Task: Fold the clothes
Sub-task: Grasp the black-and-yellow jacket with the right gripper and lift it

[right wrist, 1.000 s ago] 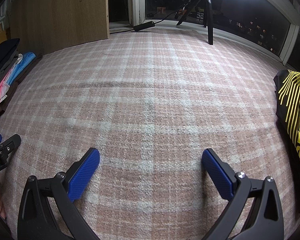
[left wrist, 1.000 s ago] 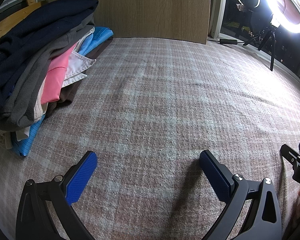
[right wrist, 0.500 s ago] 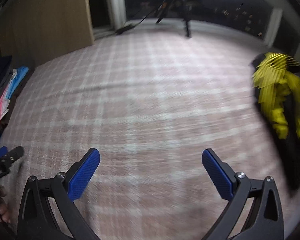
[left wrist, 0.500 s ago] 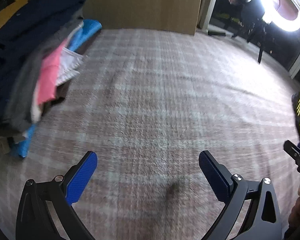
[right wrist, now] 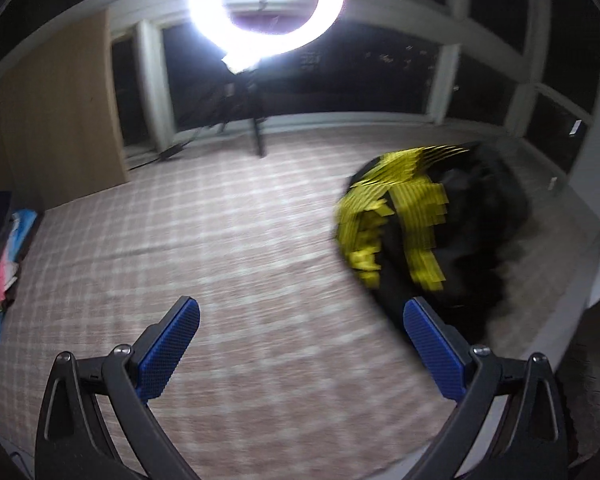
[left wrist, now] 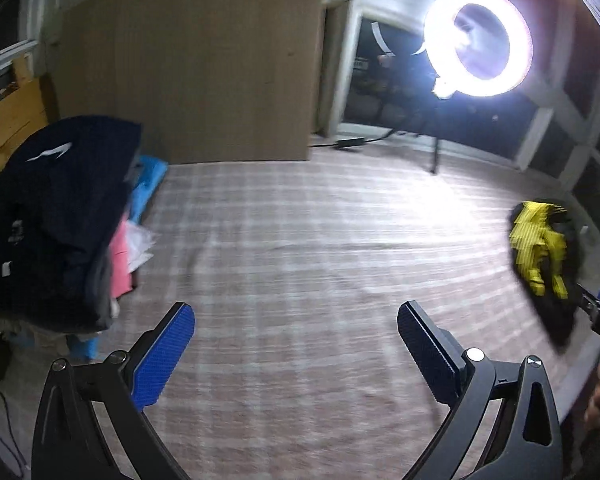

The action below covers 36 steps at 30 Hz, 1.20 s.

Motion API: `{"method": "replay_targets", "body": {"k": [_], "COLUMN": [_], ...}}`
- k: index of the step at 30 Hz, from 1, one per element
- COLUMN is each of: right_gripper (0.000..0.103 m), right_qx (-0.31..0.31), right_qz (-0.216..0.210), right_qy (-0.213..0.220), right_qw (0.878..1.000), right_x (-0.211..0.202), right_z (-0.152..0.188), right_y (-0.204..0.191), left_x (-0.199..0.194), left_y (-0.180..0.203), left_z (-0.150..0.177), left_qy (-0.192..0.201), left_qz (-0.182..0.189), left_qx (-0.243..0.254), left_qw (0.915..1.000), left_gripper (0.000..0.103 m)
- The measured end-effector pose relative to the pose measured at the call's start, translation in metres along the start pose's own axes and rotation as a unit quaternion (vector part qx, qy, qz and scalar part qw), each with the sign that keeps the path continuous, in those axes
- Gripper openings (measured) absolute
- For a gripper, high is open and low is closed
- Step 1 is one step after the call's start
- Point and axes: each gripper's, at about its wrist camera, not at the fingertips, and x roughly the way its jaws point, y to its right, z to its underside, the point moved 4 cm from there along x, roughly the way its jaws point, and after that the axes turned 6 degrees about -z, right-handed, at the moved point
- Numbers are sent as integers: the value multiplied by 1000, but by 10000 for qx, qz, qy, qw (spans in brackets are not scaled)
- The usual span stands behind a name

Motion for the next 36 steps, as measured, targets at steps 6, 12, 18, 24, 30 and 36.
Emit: {"method": "replay_targets", "body": {"k": [6,12,18,24,30,36], "right_gripper": [103,102,66,66,54,3], "right_qx": [408,307,432,802,611,800], "right_qz": [199,232,-65,-624,-709,-755], "right_qy": [96,154,59,-617,-1059,-683], "right_qw": [9989,9991,9990,9929,9900,9916], "right_x": [-5,8,57,136,183,166], "right_z": [-8,-24,-46,-63,-67,-77], "right_y": [71,125,187,223,221,228], "left_x": [-19,-29,-34,-30,-41,-44], "left_y": [35,73,98,96,78,64], "left_z": [-12,-28,-49,-83,-101,-102], "left_qy": [223,349,586,699,828,879], "left_qz": [97,156,-158,-733,-1069,-1051], "left_qx": [47,-162,-373,-633,-786,-868], "left_qw": [9997,9991,9975,9928,9877,9868], "left_gripper": [102,102,102,102,102,102]}}
